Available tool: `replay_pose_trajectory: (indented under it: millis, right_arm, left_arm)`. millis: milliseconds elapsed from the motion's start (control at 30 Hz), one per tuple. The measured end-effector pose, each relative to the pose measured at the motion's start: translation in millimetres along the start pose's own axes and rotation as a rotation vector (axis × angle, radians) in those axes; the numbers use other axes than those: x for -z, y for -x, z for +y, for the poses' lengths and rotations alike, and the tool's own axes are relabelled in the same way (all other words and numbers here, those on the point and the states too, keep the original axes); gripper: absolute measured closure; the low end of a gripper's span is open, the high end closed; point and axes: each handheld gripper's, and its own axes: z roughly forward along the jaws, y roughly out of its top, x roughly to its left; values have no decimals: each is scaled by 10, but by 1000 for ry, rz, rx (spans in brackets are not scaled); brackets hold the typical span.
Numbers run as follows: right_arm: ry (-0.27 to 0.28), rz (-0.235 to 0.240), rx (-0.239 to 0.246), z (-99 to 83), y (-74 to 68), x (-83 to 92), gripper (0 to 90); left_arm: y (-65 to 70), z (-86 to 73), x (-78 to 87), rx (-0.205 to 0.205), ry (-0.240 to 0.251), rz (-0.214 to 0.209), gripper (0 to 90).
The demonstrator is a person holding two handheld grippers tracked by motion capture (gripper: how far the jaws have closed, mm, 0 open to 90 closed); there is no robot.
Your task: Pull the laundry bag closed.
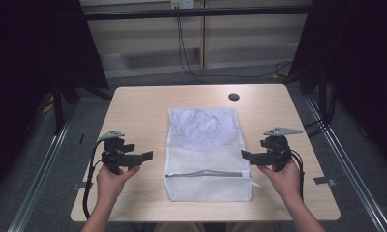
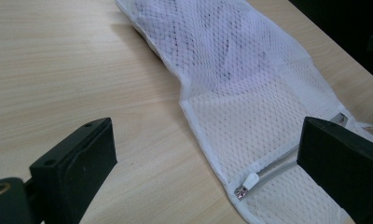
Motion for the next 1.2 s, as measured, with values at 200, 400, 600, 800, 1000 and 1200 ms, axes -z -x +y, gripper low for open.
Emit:
replay_pose_trajectory:
  millis: [200, 400, 600, 800, 1000, 1200]
  right_arm:
    - [-10, 10, -3, 9, -55, -17, 117]
    - [-20, 24, 1, 38, -137, -43, 117]
    - [-15, 26, 19, 64, -236, -73, 117]
    - [-44, 49, 47, 70, -405, -170, 126]
    - [-66, 89, 55, 98, -591, -276, 141]
    - [-83, 131, 63, 134, -769, -425, 157]
  left_arm:
    - [-4, -2, 10, -12, -10, -11, 36]
    - [-6, -6, 20, 0, -9, -25, 40]
    - [-12, -10, 6, -4, -29, -34, 49]
    - [-5, -7, -28, -7, -42, -51, 55]
    - [6, -10, -39, 1, -51, -62, 65]
    - [-9, -10, -16, 0, -53, -61, 68]
